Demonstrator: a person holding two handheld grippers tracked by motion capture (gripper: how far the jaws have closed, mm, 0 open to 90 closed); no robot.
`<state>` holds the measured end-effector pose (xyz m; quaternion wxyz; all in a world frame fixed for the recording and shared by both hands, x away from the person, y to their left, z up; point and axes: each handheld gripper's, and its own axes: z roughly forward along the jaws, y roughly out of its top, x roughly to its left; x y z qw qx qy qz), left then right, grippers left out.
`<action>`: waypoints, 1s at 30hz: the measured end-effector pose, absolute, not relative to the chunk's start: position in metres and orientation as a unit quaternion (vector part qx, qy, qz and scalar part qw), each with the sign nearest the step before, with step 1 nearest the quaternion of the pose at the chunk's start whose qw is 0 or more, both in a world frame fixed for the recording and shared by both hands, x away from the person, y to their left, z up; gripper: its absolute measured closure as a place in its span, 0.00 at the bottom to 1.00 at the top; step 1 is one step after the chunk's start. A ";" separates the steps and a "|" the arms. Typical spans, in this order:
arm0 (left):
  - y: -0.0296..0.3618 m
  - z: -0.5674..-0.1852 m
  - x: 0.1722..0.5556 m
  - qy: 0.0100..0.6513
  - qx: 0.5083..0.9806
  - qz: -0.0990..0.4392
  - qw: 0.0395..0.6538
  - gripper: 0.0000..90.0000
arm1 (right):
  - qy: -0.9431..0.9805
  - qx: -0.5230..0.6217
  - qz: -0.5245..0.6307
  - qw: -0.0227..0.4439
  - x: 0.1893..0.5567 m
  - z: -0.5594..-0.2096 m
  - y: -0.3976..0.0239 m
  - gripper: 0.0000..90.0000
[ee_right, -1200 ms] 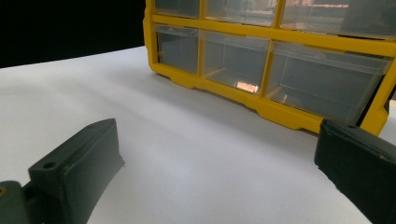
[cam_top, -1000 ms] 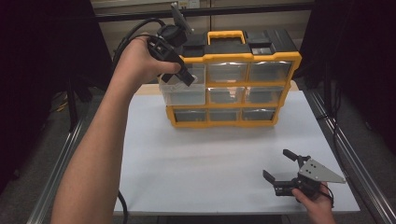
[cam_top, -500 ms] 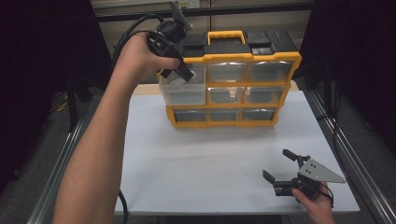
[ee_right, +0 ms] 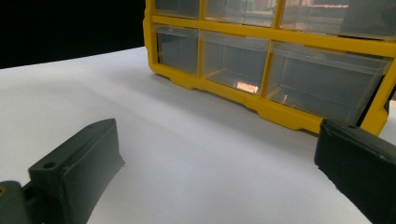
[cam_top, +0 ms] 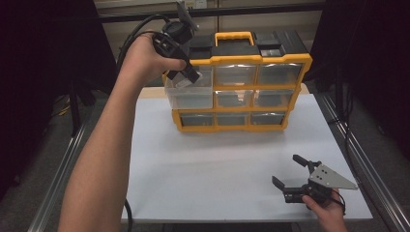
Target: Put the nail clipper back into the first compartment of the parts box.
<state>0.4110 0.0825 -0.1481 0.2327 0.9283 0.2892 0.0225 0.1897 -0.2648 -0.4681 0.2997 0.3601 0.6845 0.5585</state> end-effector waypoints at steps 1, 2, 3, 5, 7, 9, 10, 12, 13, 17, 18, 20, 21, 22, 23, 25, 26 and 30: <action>0.082 -0.149 0.411 0.288 0.929 0.024 0.233 0.86 | 0.685 0.360 0.558 0.300 0.190 -0.468 -0.265 0.00; 0.082 -0.149 0.411 0.289 0.928 0.027 0.234 0.86 | 0.685 0.360 0.558 0.300 0.190 -0.468 -0.265 0.00; 0.082 -0.149 0.412 0.289 0.929 0.026 0.232 0.86 | 0.686 0.359 0.558 0.299 0.190 -0.468 -0.265 0.00; 0.082 -0.149 0.412 0.290 0.927 0.029 0.235 0.86 | 0.685 0.359 0.560 0.298 0.190 -0.468 -0.265 0.00; 0.082 -0.149 0.413 0.290 0.927 0.031 0.234 0.86 | 0.684 0.358 0.561 0.298 0.190 -0.468 -0.265 0.00; 0.083 -0.149 0.414 0.289 0.927 0.027 0.237 0.86 | 0.684 0.360 0.561 0.297 0.190 -0.468 -0.265 0.00; 0.083 -0.150 0.414 0.291 0.926 0.031 0.239 0.86 | 0.684 0.360 0.560 0.298 0.190 -0.468 -0.265 0.00; 0.083 -0.149 0.416 0.289 0.928 0.030 0.234 0.86 | 0.685 0.358 0.560 0.298 0.190 -0.468 -0.265 0.00; 0.083 -0.150 0.416 0.289 0.927 0.031 0.235 0.86 | 0.684 0.359 0.561 0.298 0.190 -0.468 -0.265 0.00; 0.083 -0.150 0.418 0.291 0.926 0.038 0.239 0.86 | 0.685 0.359 0.560 0.297 0.190 -0.469 -0.265 0.00; 0.084 -0.150 0.419 0.288 0.928 0.033 0.233 0.86 | 0.685 0.360 0.560 0.297 0.190 -0.469 -0.265 0.00; 0.083 -0.151 0.420 0.288 0.927 0.041 0.235 0.86 | 0.685 0.360 0.559 0.297 0.190 -0.469 -0.265 0.00; 0.083 -0.152 0.421 0.286 0.930 0.039 0.229 0.86 | 0.685 0.361 0.559 0.296 0.190 -0.469 -0.265 0.00; 0.083 -0.152 0.422 0.286 0.930 0.040 0.227 0.86 | 0.685 0.360 0.559 0.297 0.190 -0.469 -0.265 0.00; 0.083 -0.154 0.422 0.289 0.928 0.045 0.232 0.86 | 0.685 0.360 0.559 0.296 0.190 -0.469 -0.265 0.00; 0.082 -0.154 0.423 0.285 0.930 0.046 0.230 0.86 | 0.685 0.360 0.560 0.296 0.190 -0.469 -0.265 0.00; 0.082 -0.154 0.424 0.283 0.930 0.048 0.231 0.86 | 0.686 0.360 0.559 0.297 0.190 -0.469 -0.265 0.00; 0.081 -0.156 0.425 0.285 0.928 0.054 0.235 0.86 | 0.685 0.360 0.559 0.297 0.190 -0.469 -0.265 0.00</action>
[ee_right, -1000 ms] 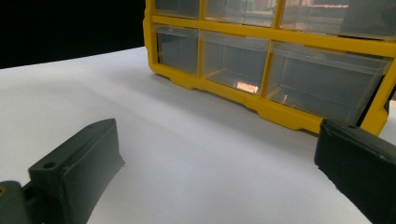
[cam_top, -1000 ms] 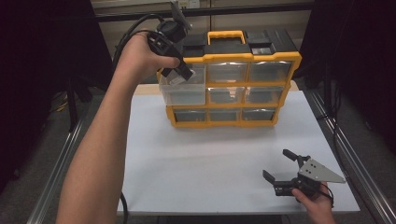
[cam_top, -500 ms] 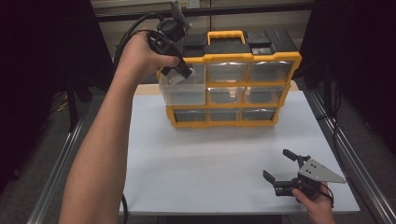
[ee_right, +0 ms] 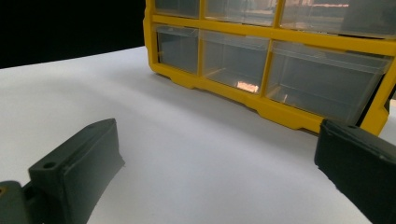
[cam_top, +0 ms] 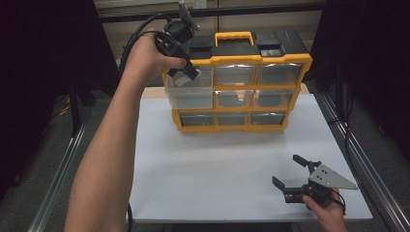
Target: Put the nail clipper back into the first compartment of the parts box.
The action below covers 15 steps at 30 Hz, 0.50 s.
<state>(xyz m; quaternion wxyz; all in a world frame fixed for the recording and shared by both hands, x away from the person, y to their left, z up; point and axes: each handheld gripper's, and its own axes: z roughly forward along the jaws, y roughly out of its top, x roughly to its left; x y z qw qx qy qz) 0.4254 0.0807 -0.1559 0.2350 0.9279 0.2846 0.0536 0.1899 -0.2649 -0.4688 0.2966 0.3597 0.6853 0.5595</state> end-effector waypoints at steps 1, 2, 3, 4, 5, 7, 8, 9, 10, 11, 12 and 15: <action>0.081 -0.155 0.427 0.280 0.931 0.048 0.229 0.86 | 0.685 0.359 0.560 0.297 0.190 -0.469 -0.265 0.00; 0.081 -0.156 0.427 0.281 0.930 0.052 0.232 0.86 | 0.685 0.360 0.559 0.297 0.190 -0.469 -0.265 0.00; 0.080 -0.157 0.427 0.280 0.930 0.054 0.231 0.86 | 0.685 0.359 0.559 0.297 0.190 -0.469 -0.265 0.00; 0.080 -0.158 0.428 0.281 0.929 0.056 0.232 0.86 | 0.685 0.359 0.560 0.297 0.190 -0.469 -0.265 0.00; 0.080 -0.159 0.428 0.281 0.930 0.055 0.232 0.86 | 0.685 0.359 0.560 0.297 0.190 -0.469 -0.265 0.00; 0.080 -0.160 0.428 0.281 0.930 0.058 0.231 0.86 | 0.684 0.360 0.560 0.297 0.190 -0.469 -0.265 0.00; 0.080 -0.160 0.429 0.278 0.931 0.055 0.229 0.86 | 0.685 0.360 0.560 0.296 0.190 -0.469 -0.265 0.00; 0.081 -0.162 0.429 0.279 0.930 0.059 0.231 0.86 | 0.685 0.361 0.560 0.295 0.190 -0.469 -0.265 0.00; 0.081 -0.163 0.430 0.279 0.930 0.060 0.232 0.86 | 0.685 0.361 0.560 0.295 0.190 -0.469 -0.265 0.00; 0.081 -0.163 0.430 0.280 0.930 0.060 0.231 0.86 | 0.684 0.361 0.559 0.298 0.190 -0.469 -0.265 0.00; 0.081 -0.164 0.430 0.282 0.928 0.063 0.234 0.86 | 0.686 0.360 0.558 0.297 0.190 -0.469 -0.266 0.00; 0.082 -0.165 0.431 0.281 0.930 0.062 0.229 0.86 | 0.686 0.360 0.559 0.296 0.190 -0.469 -0.265 0.00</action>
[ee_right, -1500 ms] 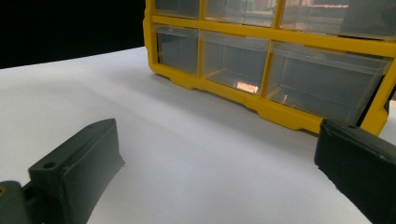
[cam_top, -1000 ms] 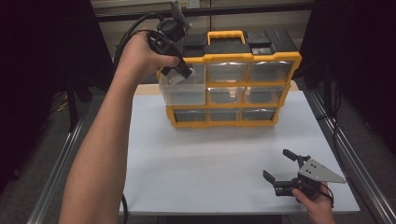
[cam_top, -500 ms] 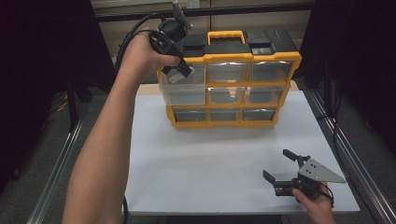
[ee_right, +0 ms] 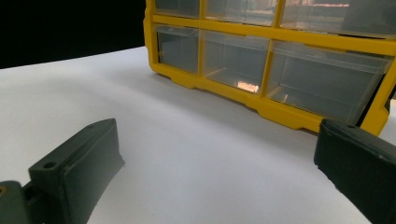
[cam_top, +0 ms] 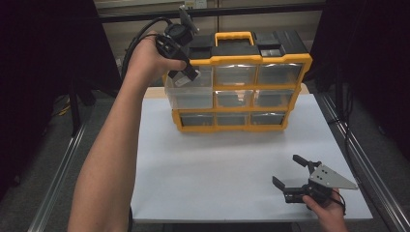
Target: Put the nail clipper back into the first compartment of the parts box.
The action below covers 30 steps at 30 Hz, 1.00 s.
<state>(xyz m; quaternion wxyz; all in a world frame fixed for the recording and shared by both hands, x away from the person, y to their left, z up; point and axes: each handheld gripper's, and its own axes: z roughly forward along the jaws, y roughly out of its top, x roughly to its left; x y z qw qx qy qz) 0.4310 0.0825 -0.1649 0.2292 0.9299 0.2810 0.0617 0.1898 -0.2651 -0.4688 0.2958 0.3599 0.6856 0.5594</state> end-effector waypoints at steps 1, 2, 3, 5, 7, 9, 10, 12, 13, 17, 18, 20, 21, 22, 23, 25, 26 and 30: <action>0.083 -0.165 0.431 0.282 0.930 0.064 0.227 0.86 | 0.686 0.361 0.559 0.294 0.190 -0.469 -0.265 0.00; 0.084 -0.166 0.432 0.282 0.930 0.065 0.228 0.86 | 0.686 0.360 0.559 0.295 0.190 -0.469 -0.265 0.00; 0.084 -0.167 0.432 0.287 0.926 0.069 0.234 0.86 | 0.686 0.361 0.559 0.294 0.190 -0.469 -0.265 0.00; 0.085 -0.167 0.433 0.287 0.926 0.064 0.235 0.85 | 0.686 0.360 0.559 0.295 0.190 -0.469 -0.265 0.00; 0.085 -0.168 0.433 0.286 0.926 0.070 0.236 0.80 | 0.686 0.361 0.559 0.294 0.190 -0.469 -0.265 0.00; 0.086 -0.167 0.432 0.288 0.925 0.066 0.241 0.77 | 0.686 0.361 0.559 0.294 0.190 -0.469 -0.265 0.00; 0.086 -0.166 0.432 0.286 0.925 0.067 0.241 0.76 | 0.686 0.360 0.560 0.293 0.190 -0.469 -0.265 0.00; 0.086 -0.166 0.430 0.287 0.924 0.066 0.246 0.74 | 0.686 0.360 0.559 0.295 0.190 -0.469 -0.265 0.00; 0.087 -0.165 0.429 0.288 0.923 0.063 0.246 0.73 | 0.686 0.361 0.559 0.294 0.190 -0.469 -0.265 0.00; 0.087 -0.164 0.425 0.288 0.920 0.060 0.259 0.66 | 0.686 0.359 0.559 0.295 0.190 -0.469 -0.265 0.00; 0.089 -0.162 0.423 0.287 0.920 0.057 0.260 0.65 | 0.687 0.359 0.559 0.295 0.190 -0.469 -0.265 0.00; 0.090 -0.162 0.421 0.284 0.920 0.053 0.263 0.62 | 0.687 0.358 0.559 0.296 0.190 -0.469 -0.264 0.00; 0.091 -0.162 0.419 0.284 0.920 0.052 0.267 0.59 | 0.687 0.358 0.559 0.295 0.190 -0.469 -0.264 0.00; 0.091 -0.162 0.418 0.284 0.919 0.050 0.269 0.57 | 0.687 0.358 0.559 0.296 0.190 -0.469 -0.264 0.00; 0.093 -0.161 0.417 0.284 0.918 0.049 0.272 0.56 | 0.687 0.359 0.559 0.296 0.190 -0.469 -0.265 0.00; 0.094 -0.162 0.415 0.289 0.915 0.047 0.277 0.53 | 0.687 0.358 0.559 0.296 0.190 -0.469 -0.264 0.00; 0.095 -0.162 0.413 0.289 0.915 0.047 0.277 0.51 | 0.688 0.358 0.557 0.296 0.190 -0.469 -0.265 0.00; 0.097 -0.160 0.409 0.283 0.917 0.046 0.276 0.45 | 0.688 0.359 0.557 0.297 0.190 -0.469 -0.265 0.00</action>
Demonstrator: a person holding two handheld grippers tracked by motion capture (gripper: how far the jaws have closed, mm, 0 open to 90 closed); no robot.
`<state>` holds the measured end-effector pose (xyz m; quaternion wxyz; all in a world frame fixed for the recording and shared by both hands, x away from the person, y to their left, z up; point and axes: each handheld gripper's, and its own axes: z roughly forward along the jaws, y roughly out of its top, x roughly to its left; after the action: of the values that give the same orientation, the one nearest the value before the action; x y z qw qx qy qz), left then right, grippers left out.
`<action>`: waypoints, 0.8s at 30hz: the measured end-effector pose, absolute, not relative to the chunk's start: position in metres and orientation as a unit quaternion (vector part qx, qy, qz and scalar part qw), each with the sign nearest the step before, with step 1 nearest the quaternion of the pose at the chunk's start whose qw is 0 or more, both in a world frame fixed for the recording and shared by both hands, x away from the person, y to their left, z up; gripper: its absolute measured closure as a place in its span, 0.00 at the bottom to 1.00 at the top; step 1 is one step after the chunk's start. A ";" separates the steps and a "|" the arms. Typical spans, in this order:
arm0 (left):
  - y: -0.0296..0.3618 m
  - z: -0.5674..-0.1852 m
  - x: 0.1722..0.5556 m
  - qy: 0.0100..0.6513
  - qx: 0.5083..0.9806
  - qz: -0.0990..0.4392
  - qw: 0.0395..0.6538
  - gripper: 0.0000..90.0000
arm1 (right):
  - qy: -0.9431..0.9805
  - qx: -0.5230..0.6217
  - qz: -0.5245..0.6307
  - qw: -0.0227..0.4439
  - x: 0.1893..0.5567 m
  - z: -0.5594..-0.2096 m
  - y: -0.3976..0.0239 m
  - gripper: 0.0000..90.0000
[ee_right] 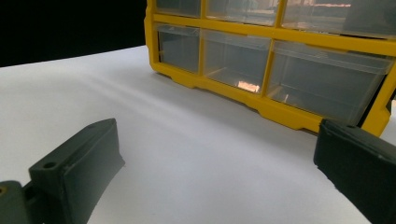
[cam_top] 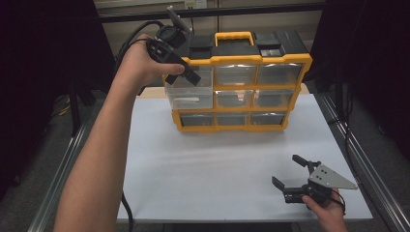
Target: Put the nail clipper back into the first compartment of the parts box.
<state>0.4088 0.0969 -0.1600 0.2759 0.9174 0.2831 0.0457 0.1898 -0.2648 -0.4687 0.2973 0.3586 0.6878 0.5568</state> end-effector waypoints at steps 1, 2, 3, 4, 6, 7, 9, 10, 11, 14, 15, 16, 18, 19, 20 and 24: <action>0.097 -0.160 0.407 0.282 0.916 0.051 0.280 0.44 | 0.688 0.359 0.557 0.297 0.190 -0.469 -0.265 0.00; 0.097 -0.160 0.406 0.280 0.916 0.050 0.283 0.42 | 0.687 0.358 0.557 0.298 0.190 -0.469 -0.265 0.00; 0.098 -0.159 0.405 0.282 0.916 0.046 0.281 0.41 | 0.687 0.358 0.558 0.296 0.190 -0.469 -0.264 0.00; 0.098 -0.160 0.404 0.277 0.916 0.048 0.285 0.40 | 0.687 0.358 0.558 0.296 0.190 -0.469 -0.264 0.00; 0.098 -0.160 0.402 0.275 0.916 0.047 0.287 0.37 | 0.688 0.357 0.558 0.297 0.190 -0.469 -0.264 0.00; 0.099 -0.160 0.401 0.275 0.916 0.047 0.290 0.36 | 0.688 0.357 0.558 0.297 0.190 -0.469 -0.264 0.00; 0.099 -0.161 0.400 0.274 0.915 0.043 0.293 0.33 | 0.688 0.357 0.558 0.297 0.190 -0.469 -0.264 0.00; 0.099 -0.161 0.400 0.270 0.915 0.048 0.295 0.32 | 0.688 0.357 0.558 0.297 0.190 -0.469 -0.264 0.00; 0.100 -0.161 0.398 0.270 0.917 0.042 0.291 0.32 | 0.688 0.357 0.558 0.297 0.190 -0.469 -0.264 0.00; 0.100 -0.161 0.397 0.268 0.917 0.043 0.293 0.30 | 0.688 0.357 0.558 0.297 0.190 -0.469 -0.264 0.00; 0.101 -0.162 0.397 0.267 0.916 0.046 0.295 0.29 | 0.689 0.356 0.557 0.297 0.190 -0.469 -0.264 0.00; 0.101 -0.163 0.396 0.269 0.915 0.046 0.297 0.28 | 0.689 0.356 0.557 0.298 0.190 -0.469 -0.264 0.00; 0.102 -0.164 0.394 0.270 0.914 0.046 0.298 0.26 | 0.688 0.356 0.558 0.297 0.190 -0.469 -0.264 0.00; 0.102 -0.164 0.393 0.270 0.915 0.043 0.298 0.26 | 0.688 0.357 0.557 0.297 0.190 -0.469 -0.264 0.00; 0.102 -0.164 0.392 0.267 0.914 0.047 0.300 0.26 | 0.689 0.356 0.557 0.298 0.190 -0.469 -0.265 0.00; 0.104 -0.164 0.389 0.258 0.918 0.046 0.298 0.26 | 0.689 0.357 0.557 0.297 0.190 -0.469 -0.264 0.00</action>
<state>0.3886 0.1042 -0.1638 0.2976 0.9180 0.2580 0.0463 0.1896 -0.2642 -0.4689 0.2970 0.3566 0.6888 0.5570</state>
